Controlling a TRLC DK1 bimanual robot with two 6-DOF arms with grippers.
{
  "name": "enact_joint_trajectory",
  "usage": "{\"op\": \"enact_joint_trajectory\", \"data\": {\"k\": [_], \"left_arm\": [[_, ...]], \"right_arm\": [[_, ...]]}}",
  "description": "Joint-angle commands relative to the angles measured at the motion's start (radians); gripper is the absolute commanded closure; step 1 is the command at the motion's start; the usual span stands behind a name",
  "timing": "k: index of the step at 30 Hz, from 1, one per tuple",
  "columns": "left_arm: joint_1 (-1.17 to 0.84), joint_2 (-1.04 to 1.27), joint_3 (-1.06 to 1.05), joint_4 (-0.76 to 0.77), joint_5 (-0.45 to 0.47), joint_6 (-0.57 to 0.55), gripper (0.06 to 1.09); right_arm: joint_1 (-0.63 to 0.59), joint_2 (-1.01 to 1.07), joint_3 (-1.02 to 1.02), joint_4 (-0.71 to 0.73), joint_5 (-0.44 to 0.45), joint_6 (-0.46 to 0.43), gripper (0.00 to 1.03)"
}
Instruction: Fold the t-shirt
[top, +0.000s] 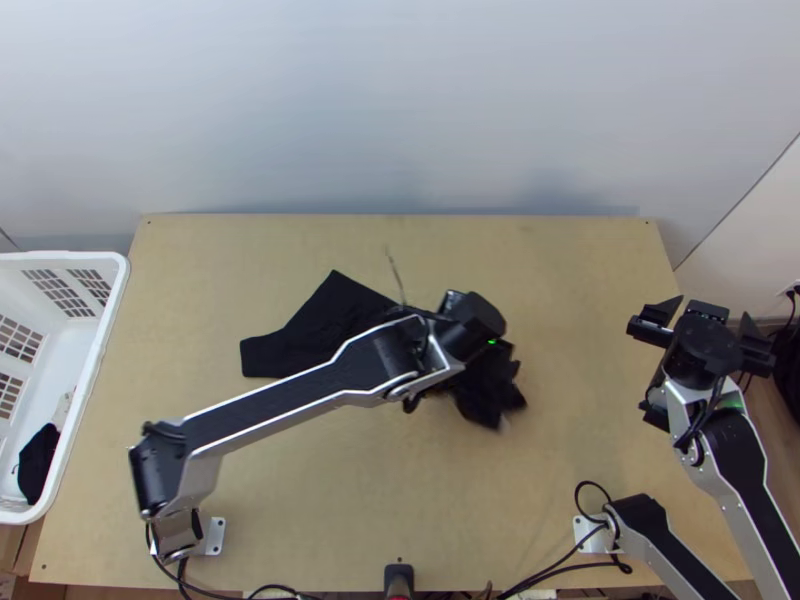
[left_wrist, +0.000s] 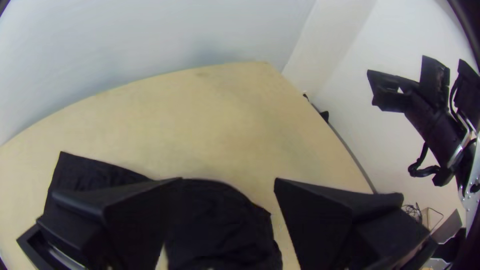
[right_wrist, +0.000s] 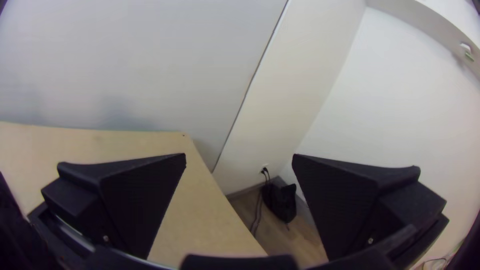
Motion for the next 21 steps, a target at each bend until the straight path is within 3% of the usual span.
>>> {"op": "enact_joint_trajectory", "data": {"k": [1,5,11,14,21], "left_arm": [[-0.002,0.039,0.122,-0.058,0.005,0.007,0.1],[0.1,-0.002,0.156,-0.181,0.006,0.018,0.1],[0.271,-0.083,0.066,-0.365,0.006,0.061,0.1],[0.328,-0.139,-0.046,-0.371,0.006,0.068,0.1],[0.4,-0.172,-0.212,-0.435,0.008,0.096,0.1]], "right_arm": [[-0.003,0.003,-0.003,-0.011,-0.04,0.069,0.04],[0.057,0.022,0.025,-0.053,-0.12,0.119,0.04],[0.196,0.094,0.103,-0.335,-0.404,0.368,0.04],[0.299,0.12,0.106,-0.409,-0.499,0.403,0.05],[0.475,0.152,0.081,-0.433,-0.611,0.452,0.12]]}}
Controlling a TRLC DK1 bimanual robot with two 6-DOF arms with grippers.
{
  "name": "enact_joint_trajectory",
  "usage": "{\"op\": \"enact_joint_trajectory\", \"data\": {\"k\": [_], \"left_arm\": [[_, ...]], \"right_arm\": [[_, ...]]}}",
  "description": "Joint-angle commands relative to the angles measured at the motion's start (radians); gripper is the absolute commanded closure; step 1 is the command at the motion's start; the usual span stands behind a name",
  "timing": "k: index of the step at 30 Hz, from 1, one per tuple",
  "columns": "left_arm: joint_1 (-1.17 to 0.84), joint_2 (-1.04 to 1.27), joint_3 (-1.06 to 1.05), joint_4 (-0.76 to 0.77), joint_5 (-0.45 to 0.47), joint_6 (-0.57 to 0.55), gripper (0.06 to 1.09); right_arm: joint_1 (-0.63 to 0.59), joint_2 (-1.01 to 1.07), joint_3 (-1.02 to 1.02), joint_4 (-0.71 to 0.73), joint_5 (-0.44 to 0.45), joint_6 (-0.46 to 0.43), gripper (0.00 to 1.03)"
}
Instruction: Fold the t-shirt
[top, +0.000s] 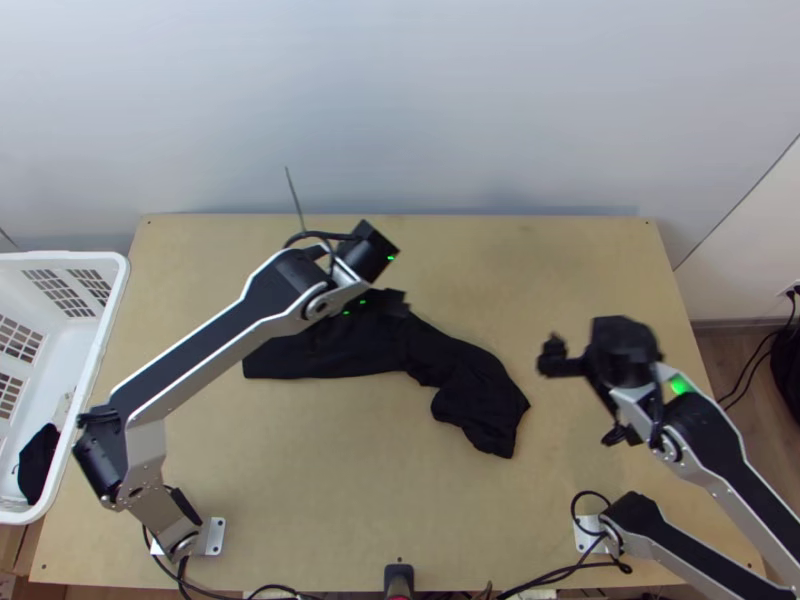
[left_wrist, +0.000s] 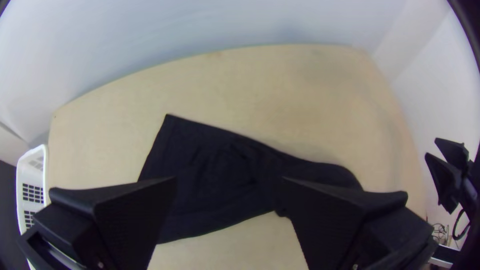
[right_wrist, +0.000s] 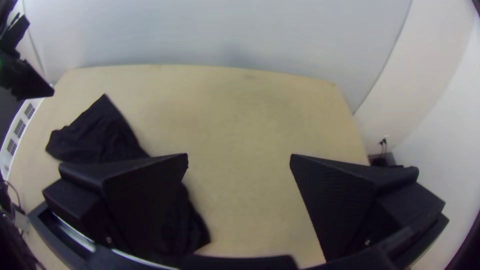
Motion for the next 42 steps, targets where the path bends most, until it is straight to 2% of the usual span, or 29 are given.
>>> {"op": "enact_joint_trajectory", "data": {"k": [1,5,10,16,23,34,38,39,42], "left_arm": [[0.092,-0.056,-0.175,-0.067,0.001,0.02,0.1],[0.134,-0.115,-0.334,-0.009,0.004,0.06,0.11],[0.247,-0.159,-0.534,0.14,0.002,0.123,0.11],[0.442,-0.156,-0.666,0.252,0.002,0.198,0.11],[0.58,-0.162,-0.768,0.37,0.004,0.282,0.11],[0.606,-0.064,-0.779,0.444,0.011,0.31,0.14],[0.608,-0.053,-0.785,0.475,0.021,0.31,0.26],[0.608,-0.056,-0.787,0.484,0.024,0.31,0.32],[0.603,-0.073,-0.79,0.51,0.048,0.31,0.6]], "right_arm": [[0.19,0.056,0.001,-0.059,-0.144,0.067,0.12],[0.308,0.109,-0.001,-0.05,-0.16,0.058,0.12],[0.415,0.175,-0.001,-0.019,-0.157,0.021,0.11],[0.417,0.255,0.033,0.025,-0.149,0.006,0.11],[0.407,0.312,0.045,0.05,-0.146,0.01,0.11],[0.372,0.35,0.074,0.053,-0.137,-0.008,0.11],[0.372,0.362,0.08,0.053,-0.137,-0.007,0.11],[0.372,0.365,0.082,0.053,-0.135,-0.005,0.11],[0.361,0.373,0.088,0.055,-0.134,-0.007,0.11]]}}
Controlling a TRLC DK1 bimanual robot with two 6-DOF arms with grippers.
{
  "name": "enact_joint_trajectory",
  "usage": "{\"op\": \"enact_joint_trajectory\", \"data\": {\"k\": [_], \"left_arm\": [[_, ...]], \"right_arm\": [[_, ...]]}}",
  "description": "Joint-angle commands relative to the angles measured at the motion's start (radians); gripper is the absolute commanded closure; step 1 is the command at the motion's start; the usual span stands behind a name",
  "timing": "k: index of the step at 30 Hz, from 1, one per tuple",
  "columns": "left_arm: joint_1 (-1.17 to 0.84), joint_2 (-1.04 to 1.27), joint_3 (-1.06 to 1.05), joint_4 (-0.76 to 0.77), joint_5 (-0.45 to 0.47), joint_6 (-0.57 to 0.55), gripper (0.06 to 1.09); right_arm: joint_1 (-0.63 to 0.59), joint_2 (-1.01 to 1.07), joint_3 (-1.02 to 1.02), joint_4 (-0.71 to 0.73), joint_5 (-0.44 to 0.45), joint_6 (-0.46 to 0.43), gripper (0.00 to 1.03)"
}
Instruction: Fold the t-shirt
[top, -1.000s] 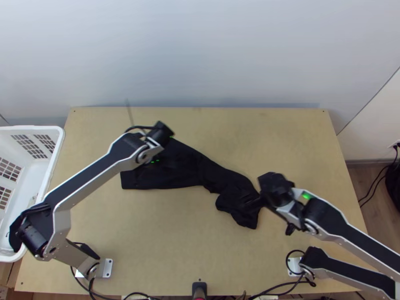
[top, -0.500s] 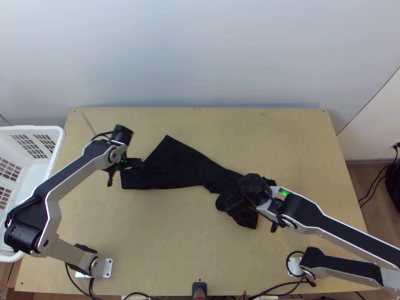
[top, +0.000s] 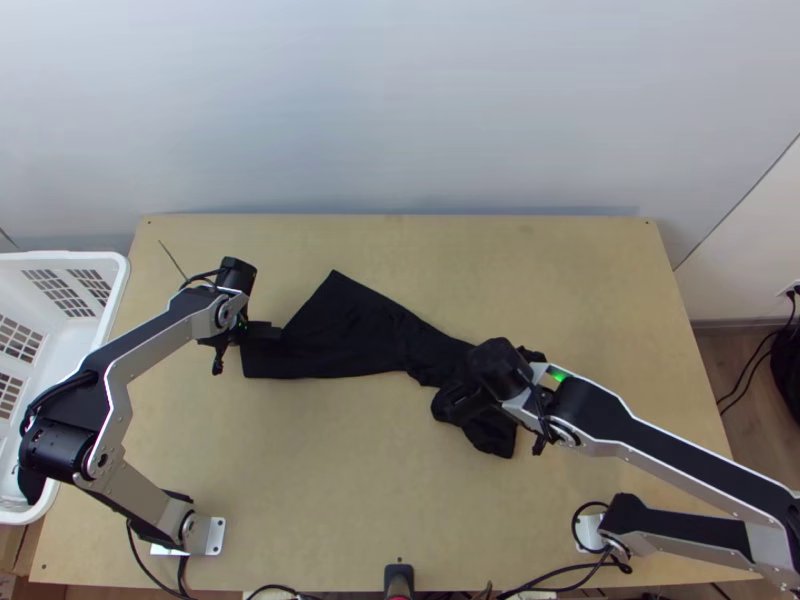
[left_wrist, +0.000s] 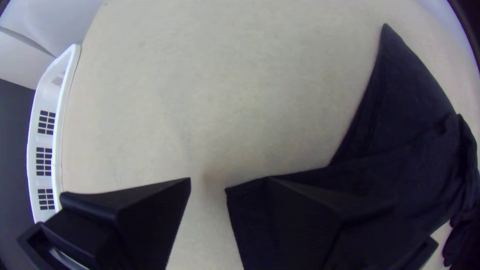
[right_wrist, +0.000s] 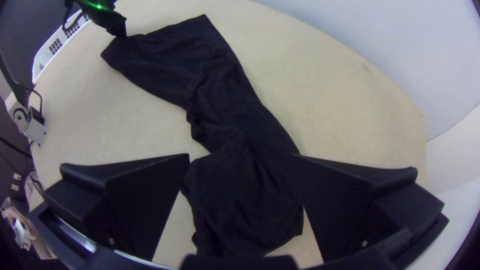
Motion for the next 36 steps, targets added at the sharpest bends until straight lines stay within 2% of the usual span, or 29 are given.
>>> {"op": "enact_joint_trajectory", "data": {"k": [1,3,5,16,17,19,20,25,34,36], "left_arm": [[0.001,-0.003,-0.011,0.049,0.035,0.002,0.72],[-0.005,-0.008,-0.01,0.049,0.047,0.013,0.91],[-0.013,-0.012,-0.01,0.046,0.046,0.022,1.04],[-0.027,-0.08,-0.019,-0.015,0.047,0.025,1.05],[-0.022,-0.083,-0.019,-0.015,0.046,0.024,1.0],[-0.019,-0.086,-0.022,-0.032,0.044,0.018,0.7],[-0.018,-0.086,-0.027,-0.035,0.041,0.016,0.6],[-0.015,-0.071,-0.045,-0.041,0.036,0.005,0.44],[-0.008,-0.009,-0.043,-0.029,0.035,-0.002,0.42],[-0.011,0.005,-0.043,-0.027,0.035,0.001,0.48]], "right_arm": [[-0.022,0.024,0.011,0.002,0.005,-0.003,0.11],[-0.031,0.031,0.016,0.002,0.005,-0.007,0.11],[-0.039,0.038,0.019,0.005,0.005,-0.013,0.11],[-0.046,0.046,0.019,0.017,0.004,-0.012,0.11],[-0.046,0.046,0.017,0.017,0.005,-0.012,0.11],[-0.046,0.046,0.016,0.018,0.004,-0.01,0.11],[-0.046,0.046,0.016,0.018,0.004,-0.009,0.11],[-0.043,0.04,0.01,0.018,0.004,-0.009,0.11],[-0.043,0.038,0.016,0.011,0.004,-0.012,0.11],[-0.043,0.041,0.017,0.009,0.004,-0.012,0.11]]}}
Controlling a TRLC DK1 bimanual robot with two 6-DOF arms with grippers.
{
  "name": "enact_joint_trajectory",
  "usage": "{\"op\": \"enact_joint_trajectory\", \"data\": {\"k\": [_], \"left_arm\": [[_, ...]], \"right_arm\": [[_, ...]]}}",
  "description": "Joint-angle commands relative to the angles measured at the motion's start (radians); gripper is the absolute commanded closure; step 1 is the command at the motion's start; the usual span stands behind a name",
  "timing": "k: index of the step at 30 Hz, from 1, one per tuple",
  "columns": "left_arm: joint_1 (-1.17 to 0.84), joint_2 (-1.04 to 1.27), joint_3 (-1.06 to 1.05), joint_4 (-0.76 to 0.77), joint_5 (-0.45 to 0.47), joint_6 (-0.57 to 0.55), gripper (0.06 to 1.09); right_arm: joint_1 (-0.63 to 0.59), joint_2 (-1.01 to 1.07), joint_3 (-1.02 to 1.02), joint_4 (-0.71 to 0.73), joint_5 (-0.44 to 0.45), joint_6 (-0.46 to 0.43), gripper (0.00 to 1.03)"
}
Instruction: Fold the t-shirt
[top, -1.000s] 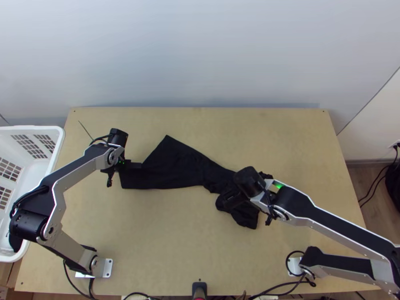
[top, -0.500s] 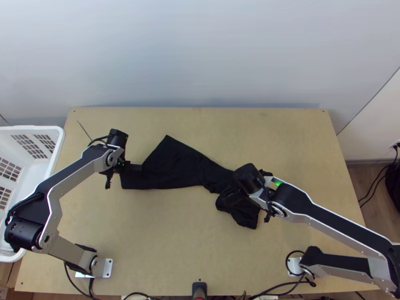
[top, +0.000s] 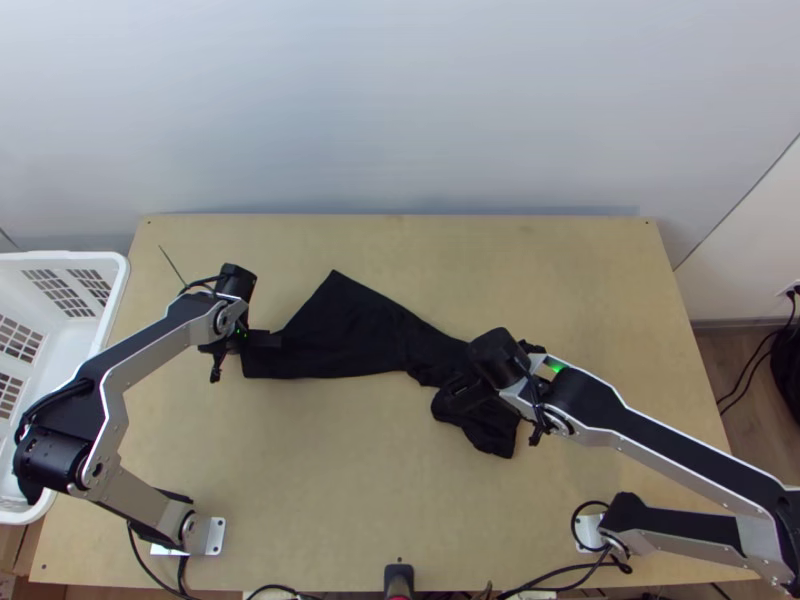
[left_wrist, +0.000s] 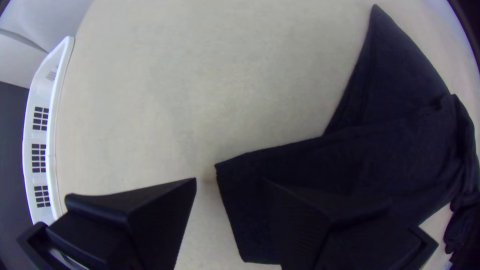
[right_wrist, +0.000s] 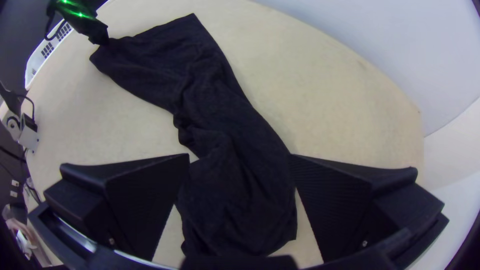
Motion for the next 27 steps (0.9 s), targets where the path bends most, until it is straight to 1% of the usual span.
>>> {"op": "enact_joint_trajectory", "data": {"k": [1,6,7,10,13,20,24,27], "left_arm": [[-0.001,0.043,-0.007,0.015,-0.002,0.0,0.55],[-0.007,0.04,-0.023,0.061,-0.002,0.043,1.03],[-0.007,0.039,-0.021,0.059,0.0,0.048,1.04],[-0.008,0.023,-0.018,0.048,0.0,0.049,1.04],[-0.012,0.003,0.0,0.024,0.0,0.048,1.04],[-0.015,-0.012,0.045,-0.021,0.001,0.04,1.04],[-0.027,-0.012,0.074,-0.039,0.001,0.029,1.04],[-0.038,-0.012,0.102,-0.067,0.001,0.017,1.04]], "right_arm": [[0.0,0.004,0.005,-0.003,0.001,-0.001,0.11],[0.002,0.01,0.014,-0.029,-0.01,0.001,0.11],[0.008,0.013,0.014,-0.051,-0.029,0.002,0.11],[0.039,0.013,-0.001,-0.103,-0.075,0.024,0.11],[0.083,0.01,-0.039,-0.112,-0.081,0.03,0.11],[0.18,0.053,-0.059,-0.048,-0.081,0.03,0.11],[0.223,0.137,-0.065,-0.002,-0.079,0.024,0.11],[0.212,0.243,-0.065,0.032,-0.064,0.021,0.11]]}}
